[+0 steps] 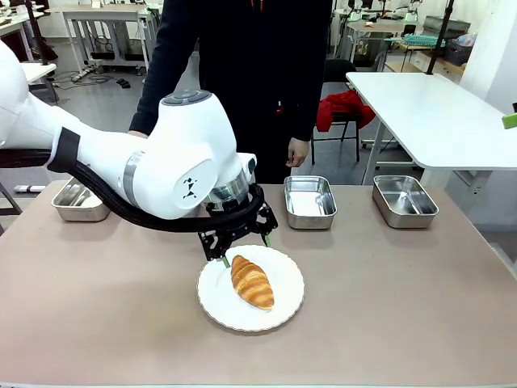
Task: Place the bread in the container.
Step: Place the Butter Roll into the Airtight Container indicated by the human.
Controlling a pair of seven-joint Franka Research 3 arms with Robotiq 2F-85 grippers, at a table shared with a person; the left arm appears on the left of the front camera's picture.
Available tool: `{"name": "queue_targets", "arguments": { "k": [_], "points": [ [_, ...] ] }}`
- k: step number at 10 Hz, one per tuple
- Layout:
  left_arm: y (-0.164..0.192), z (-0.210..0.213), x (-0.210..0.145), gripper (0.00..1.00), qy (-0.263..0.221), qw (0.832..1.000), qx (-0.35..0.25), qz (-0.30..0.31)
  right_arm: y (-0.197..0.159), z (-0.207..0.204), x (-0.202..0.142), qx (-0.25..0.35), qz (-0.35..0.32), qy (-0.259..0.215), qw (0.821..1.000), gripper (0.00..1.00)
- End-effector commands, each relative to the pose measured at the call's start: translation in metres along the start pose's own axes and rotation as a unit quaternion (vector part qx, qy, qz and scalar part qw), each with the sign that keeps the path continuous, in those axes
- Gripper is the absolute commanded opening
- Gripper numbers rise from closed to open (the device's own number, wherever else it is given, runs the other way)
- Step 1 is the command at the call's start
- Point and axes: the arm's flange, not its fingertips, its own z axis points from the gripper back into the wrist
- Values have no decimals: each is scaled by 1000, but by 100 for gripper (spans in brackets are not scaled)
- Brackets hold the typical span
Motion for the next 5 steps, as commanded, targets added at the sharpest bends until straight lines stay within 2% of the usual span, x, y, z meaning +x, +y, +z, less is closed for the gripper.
{"name": "queue_targets", "arguments": {
  "k": [1, 5],
  "points": [
    [-4, -5, -8, 100, 23, 999, 25, 15, 1, 0, 1, 3, 1, -10, 1000, 100],
    [-4, -25, -17, 100, 12, 999, 39, 26, 1, 0, 1, 3, 1, -10, 1000, 100]
  ]
}}
